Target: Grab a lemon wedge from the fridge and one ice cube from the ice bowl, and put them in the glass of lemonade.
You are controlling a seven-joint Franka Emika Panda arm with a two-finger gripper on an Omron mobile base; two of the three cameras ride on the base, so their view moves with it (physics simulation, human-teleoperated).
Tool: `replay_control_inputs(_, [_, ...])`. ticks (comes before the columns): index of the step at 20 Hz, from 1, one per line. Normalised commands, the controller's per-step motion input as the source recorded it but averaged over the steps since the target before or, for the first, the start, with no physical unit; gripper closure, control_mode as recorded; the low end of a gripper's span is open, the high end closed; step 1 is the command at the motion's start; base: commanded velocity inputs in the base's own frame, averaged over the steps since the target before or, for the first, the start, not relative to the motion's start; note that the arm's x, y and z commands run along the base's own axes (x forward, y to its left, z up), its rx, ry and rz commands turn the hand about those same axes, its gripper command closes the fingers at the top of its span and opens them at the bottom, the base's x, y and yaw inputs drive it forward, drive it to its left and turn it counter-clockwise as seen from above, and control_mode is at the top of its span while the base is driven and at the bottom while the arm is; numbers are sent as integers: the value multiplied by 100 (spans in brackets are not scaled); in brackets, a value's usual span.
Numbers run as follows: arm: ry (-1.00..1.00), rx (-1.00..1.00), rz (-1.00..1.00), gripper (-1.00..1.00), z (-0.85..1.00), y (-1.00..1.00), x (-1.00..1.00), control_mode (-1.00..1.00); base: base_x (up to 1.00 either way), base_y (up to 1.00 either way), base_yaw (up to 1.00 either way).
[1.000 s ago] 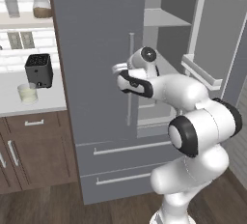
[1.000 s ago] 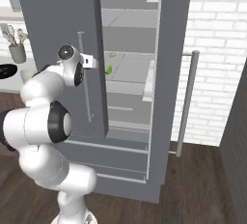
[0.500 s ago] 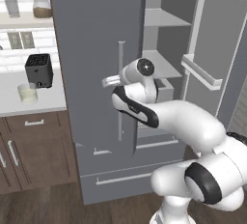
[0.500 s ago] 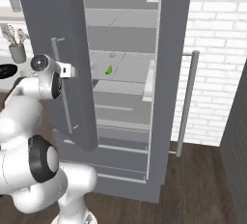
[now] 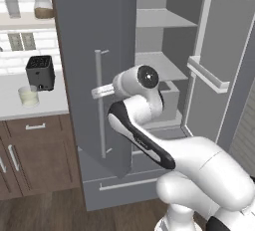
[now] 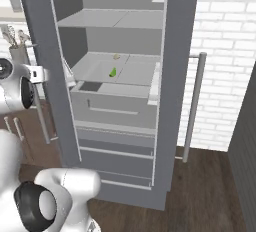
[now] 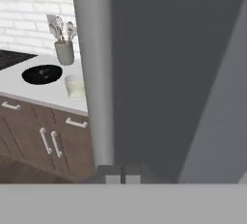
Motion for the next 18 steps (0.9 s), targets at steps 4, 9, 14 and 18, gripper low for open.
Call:
replay_control_inputs(4, [-3,0,0,100,93,-10,-98,-100,0,0,0])
replay_control_inputs(9, [0,4,0,100,100,-35,-98,-100,0,0,0])
replay_control_inputs(14, [0,16,-3,100,29,-82,-26,-100,0,0,0])
replay_control_inputs(18, [3,34,-1,100,-10,-87,76,-100,0,0,0])
